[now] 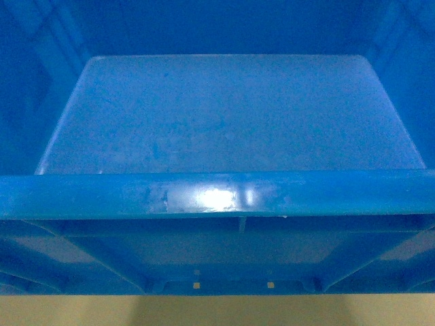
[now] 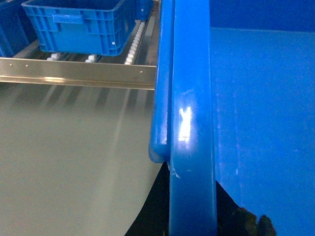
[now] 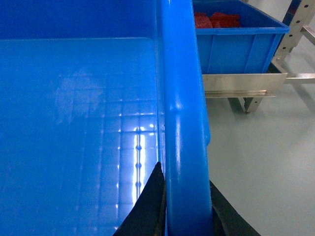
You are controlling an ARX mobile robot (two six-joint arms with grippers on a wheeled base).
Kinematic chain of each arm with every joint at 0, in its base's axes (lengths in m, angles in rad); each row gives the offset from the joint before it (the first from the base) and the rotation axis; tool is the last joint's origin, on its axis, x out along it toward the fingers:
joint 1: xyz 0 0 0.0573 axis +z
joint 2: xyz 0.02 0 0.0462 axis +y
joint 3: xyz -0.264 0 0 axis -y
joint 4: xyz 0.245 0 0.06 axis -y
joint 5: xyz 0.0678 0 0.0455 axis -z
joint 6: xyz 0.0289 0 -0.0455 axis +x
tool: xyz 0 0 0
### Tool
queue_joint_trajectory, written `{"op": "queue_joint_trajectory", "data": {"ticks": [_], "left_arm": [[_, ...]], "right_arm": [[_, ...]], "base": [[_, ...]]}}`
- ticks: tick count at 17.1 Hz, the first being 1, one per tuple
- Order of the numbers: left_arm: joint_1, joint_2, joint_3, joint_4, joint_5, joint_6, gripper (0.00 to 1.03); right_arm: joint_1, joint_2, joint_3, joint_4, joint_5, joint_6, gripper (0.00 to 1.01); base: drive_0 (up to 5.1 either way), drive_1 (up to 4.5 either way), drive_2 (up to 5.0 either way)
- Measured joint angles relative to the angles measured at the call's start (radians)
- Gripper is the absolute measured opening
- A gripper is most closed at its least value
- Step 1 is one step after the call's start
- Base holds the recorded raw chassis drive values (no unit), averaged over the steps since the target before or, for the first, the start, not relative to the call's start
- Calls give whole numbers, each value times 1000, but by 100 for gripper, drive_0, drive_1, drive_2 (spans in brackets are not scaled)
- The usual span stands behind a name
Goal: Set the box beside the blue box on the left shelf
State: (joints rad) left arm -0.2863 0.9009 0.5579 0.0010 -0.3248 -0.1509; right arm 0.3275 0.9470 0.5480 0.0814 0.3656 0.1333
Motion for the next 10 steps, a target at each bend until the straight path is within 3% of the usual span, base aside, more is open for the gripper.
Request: {"op": "queue_joint_trajectory", "data": {"ticks": [10], "left_arm": [[0, 0, 0, -2, 0, 0, 8]], "right_arm": [[0, 0, 0, -4, 0, 0, 10]], "base": [[0, 0, 0]]}}
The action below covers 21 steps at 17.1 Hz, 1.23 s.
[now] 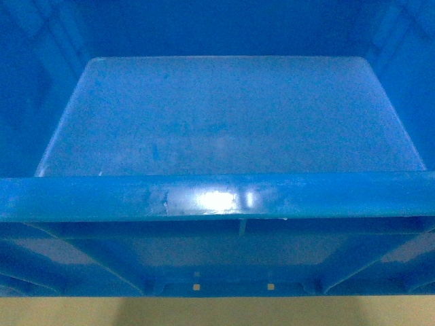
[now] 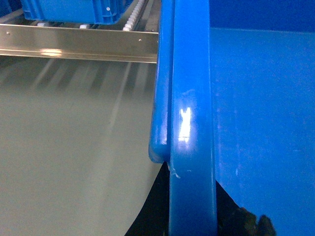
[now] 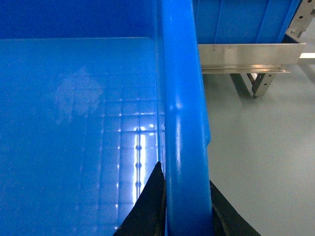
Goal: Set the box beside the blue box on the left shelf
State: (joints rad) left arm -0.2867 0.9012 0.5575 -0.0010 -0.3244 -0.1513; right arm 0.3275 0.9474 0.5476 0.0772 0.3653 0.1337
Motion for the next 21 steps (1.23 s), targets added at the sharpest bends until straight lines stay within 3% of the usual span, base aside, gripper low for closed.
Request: {"op": "queue_joint_trajectory", "data": {"ticks": [10, 21], "left_arm": [[0, -1, 0, 3, 0, 0, 8], [0, 0, 0, 7, 0, 0, 8]], "right_arm": [[0, 0, 0, 5, 0, 0, 10], [0, 0, 0, 6, 0, 0, 10]], "base": [[0, 0, 0], [1, 434, -432]]}}
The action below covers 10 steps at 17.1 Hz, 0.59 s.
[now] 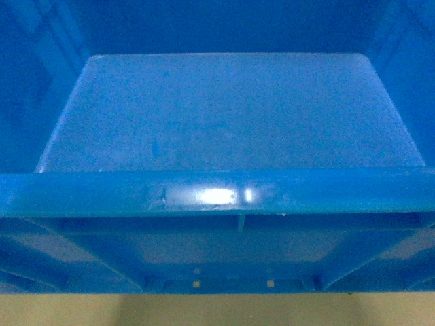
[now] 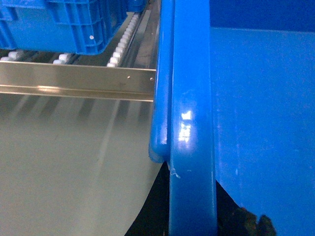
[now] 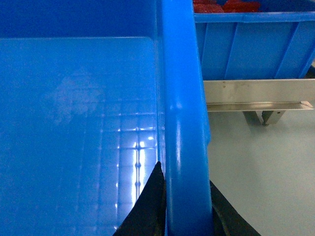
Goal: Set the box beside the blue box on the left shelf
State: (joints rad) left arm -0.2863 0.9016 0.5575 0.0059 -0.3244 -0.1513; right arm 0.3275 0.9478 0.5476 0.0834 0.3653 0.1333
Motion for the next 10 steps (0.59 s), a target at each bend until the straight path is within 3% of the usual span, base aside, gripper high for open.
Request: {"op": "queue_joint_trajectory", "data": {"ticks": [10], "left_arm": [[-2, 0, 0, -4, -1, 0, 8]], "right_arm": [[0, -1, 0, -2, 1, 0, 10]], "base": [[3, 434, -427]]}}
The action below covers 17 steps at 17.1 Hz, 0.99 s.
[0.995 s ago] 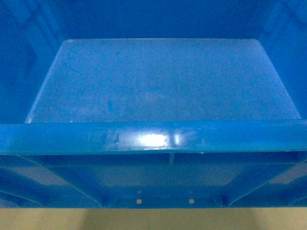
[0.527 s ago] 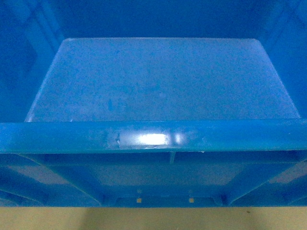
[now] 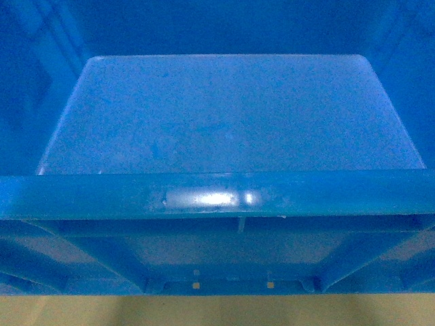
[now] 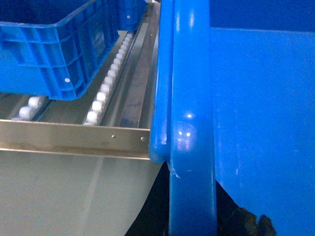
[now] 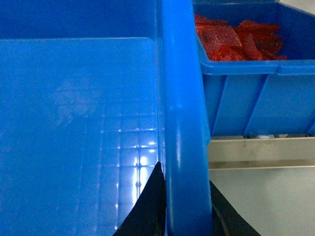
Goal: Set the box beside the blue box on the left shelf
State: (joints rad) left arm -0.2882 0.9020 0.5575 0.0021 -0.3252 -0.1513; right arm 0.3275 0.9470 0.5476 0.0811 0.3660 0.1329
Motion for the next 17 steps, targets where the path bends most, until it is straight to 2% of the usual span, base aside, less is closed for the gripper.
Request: {"op": "queue_joint_trajectory", "data": {"ticks": [17], "left_arm": [[0, 0, 0, -1, 1, 0, 8]], "right_arm": [[0, 0, 0, 0, 0, -1, 10]], "base": [[6, 432, -421]]}}
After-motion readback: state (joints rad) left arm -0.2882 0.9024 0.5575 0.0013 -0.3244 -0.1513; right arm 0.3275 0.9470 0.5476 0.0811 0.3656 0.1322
